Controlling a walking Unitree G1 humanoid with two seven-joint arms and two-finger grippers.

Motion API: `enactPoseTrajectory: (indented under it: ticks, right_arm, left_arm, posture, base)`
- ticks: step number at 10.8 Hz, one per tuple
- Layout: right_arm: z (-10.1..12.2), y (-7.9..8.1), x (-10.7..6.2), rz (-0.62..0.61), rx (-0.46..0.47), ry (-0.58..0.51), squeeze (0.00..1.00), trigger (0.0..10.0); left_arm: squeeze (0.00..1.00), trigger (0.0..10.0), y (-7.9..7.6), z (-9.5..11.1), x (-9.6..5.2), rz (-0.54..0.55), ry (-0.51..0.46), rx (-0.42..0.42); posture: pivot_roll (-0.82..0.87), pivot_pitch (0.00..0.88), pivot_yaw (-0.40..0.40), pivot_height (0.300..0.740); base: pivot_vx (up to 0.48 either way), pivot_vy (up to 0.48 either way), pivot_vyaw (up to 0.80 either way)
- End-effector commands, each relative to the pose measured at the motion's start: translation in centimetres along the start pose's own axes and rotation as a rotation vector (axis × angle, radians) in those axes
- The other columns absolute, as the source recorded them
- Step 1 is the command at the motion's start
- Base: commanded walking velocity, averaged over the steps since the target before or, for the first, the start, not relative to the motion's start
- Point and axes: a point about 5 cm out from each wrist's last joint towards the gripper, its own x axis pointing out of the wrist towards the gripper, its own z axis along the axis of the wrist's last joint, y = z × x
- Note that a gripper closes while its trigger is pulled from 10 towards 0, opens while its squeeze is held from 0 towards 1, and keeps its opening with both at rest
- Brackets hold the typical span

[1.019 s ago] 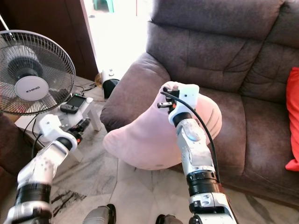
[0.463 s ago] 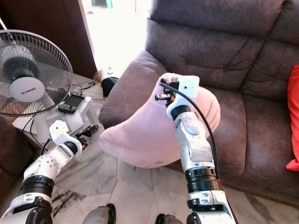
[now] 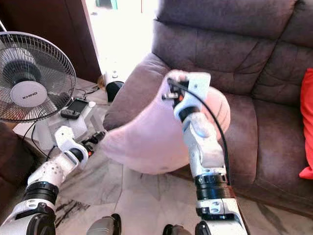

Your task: Move the pillow to the sofa from floor

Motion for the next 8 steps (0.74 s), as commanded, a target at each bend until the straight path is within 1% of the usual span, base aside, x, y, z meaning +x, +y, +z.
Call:
enactPoseTrajectory:
  ticks: [1,3,4,6,7,8]
  right_arm:
    - [4.21,1.33,0.47,0.061,-0.006,-0.167,0.00,10.0]
    - [4.91,1.78,0.41,0.084,0.001,-0.183,0.00,10.0]
    - [4.96,1.81,0.38,0.087,0.001,-0.182,0.00,10.0]
    - [5.04,1.73,0.34,0.084,0.000,-0.179,0.00,10.0]
    - [5.07,1.65,0.35,0.079,0.008,-0.179,0.00,10.0]
    - [5.14,1.62,0.33,0.078,0.011,-0.179,0.00,10.0]
  left_arm:
    - [0.00,10.0,-0.25,-0.18,0.20,-0.008,0.029,0.031]
    - [0.00,10.0,-0.25,-0.38,0.43,-0.017,0.022,0.022]
    - [0.00,10.0,-0.44,-0.22,0.56,-0.020,-0.004,0.008]
    - [0.00,10.0,-1.18,0.24,0.70,-0.075,-0.047,-0.034]
    - [0.00,10.0,-1.18,0.04,0.69,-0.089,-0.027,-0.036]
    - [0.00,10.0,-0.74,-0.20,0.55,-0.086,-0.015,-0.052]
  posture:
    - [0.11,0.044,-0.024,0.740]
    - [0.10,0.033,-0.025,0.740]
    - [0.10,0.033,-0.025,0.740]
    - [0.10,0.041,-0.028,0.740]
    - [0.10,0.044,-0.028,0.740]
    - [0.09,0.049,-0.026,0.740]
  base:
    - [0.000,0.000,0.00]
    - [0.000,0.000,0.00]
    - [0.000,0.000,0.00]
    - [0.000,0.000,0.00]
    - [0.000,0.000,0.00]
    - [0.000,0.000,0.00]
